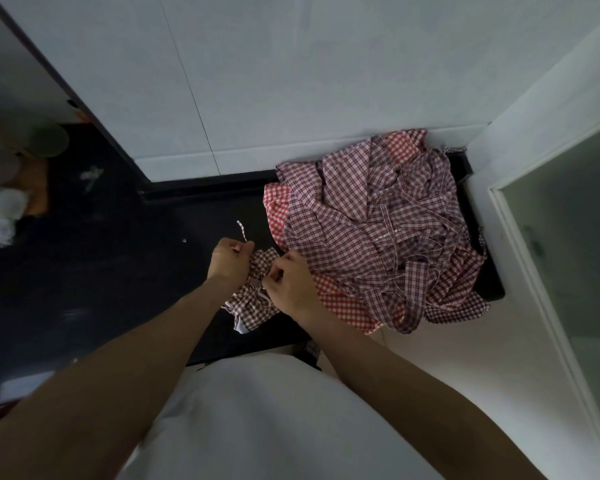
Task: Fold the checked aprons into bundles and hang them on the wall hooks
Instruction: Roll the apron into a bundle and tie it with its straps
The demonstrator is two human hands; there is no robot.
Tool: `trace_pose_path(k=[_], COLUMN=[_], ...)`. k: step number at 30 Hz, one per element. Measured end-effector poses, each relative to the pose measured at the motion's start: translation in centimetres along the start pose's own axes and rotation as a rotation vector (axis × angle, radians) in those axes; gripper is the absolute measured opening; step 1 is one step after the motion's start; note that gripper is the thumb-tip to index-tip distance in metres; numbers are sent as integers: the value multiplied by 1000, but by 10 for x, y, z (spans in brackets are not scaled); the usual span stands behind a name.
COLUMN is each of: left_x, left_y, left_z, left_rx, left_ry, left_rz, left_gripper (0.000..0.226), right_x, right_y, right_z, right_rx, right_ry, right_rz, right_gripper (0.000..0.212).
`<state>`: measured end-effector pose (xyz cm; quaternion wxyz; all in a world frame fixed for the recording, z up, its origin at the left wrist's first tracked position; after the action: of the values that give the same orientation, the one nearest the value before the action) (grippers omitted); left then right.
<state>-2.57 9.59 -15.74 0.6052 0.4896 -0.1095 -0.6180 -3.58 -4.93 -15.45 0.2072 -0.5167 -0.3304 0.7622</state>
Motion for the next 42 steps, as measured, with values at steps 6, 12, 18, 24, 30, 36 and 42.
trace_pose_path(k=[6,12,18,24,30,36,42], left_x=[-5,-7,-10,-13,-19,-35,-49], left_y=[-5,-8,-6,2,9,22,23], left_z=[-7,-8,-6,-4,4,-4,5], left_rx=[-104,-143,-135,-89,47,113,221], left_ry=[30,40,59,47,-14,-228,-205], left_rz=[106,154,173,134,57,-105,-321], left_gripper=[36,34,28,19,17,24,49], right_x=[3,5,7,8,5,-34,-23], right_y=[-2,-4,-8,-11,-14,10,12], right_z=[-6,-6,-7,-8,-11,-1,0], right_rx=[49,50,84,103,131,18,80], right_ry=[-16,10,18,16,-19,-191,-189], right_rz=[30,64,121,178,132,-155,-102], right_gripper=[23,25,26,27,29,16,30])
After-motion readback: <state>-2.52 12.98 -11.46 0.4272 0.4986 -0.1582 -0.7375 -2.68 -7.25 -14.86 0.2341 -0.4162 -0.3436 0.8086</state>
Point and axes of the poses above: each hand's wrist, its own z-axis away from the middle knuckle, its own x-axis out of the palm, y = z × x, the point moved 1 cm from there along -z, towards the middle knuckle, and after that the axes turned 2 degrees about z, right-handed, at the moved point
